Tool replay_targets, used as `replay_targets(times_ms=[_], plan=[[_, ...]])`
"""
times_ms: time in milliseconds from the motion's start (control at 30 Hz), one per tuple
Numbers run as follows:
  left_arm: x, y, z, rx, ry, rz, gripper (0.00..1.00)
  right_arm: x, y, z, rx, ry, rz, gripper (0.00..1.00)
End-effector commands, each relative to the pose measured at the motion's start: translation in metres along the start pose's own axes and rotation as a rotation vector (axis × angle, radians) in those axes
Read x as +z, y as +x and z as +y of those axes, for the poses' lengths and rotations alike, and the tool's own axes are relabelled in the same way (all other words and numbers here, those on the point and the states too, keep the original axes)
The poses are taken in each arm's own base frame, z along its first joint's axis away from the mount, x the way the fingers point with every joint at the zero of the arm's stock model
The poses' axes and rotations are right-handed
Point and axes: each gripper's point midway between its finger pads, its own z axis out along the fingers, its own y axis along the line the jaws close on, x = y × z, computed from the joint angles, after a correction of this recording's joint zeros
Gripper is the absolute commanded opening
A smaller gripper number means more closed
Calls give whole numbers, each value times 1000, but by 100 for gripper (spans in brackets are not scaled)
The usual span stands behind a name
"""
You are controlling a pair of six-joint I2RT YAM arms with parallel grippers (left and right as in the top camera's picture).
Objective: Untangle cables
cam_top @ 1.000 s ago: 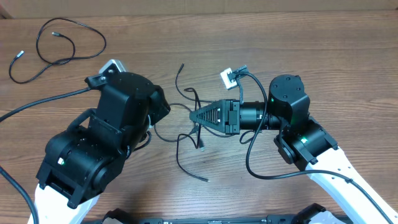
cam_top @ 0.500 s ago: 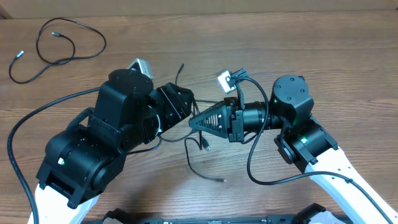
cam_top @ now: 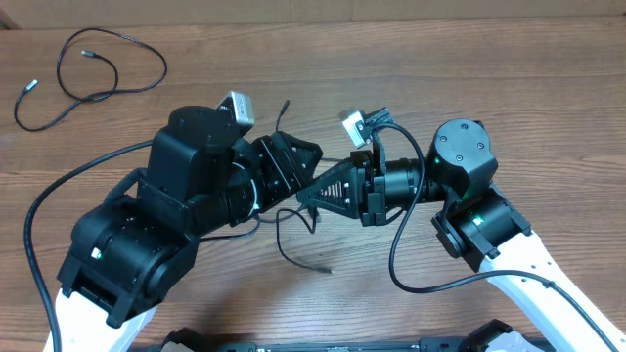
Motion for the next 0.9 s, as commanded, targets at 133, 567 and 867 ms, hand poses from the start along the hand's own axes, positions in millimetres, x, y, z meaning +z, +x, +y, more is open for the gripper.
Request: replay_targets(times_ms=[133, 567, 867], plan=[[15, -3, -1, -26, -18, 29, 36, 3, 4, 13, -32, -36, 22, 4], [18, 0, -1, -28, -19, 49, 5, 4, 5, 13, -31, -38, 25, 4], [6, -9, -14, -7, 40, -11, 4, 1, 3, 7, -11, -10, 10, 28]])
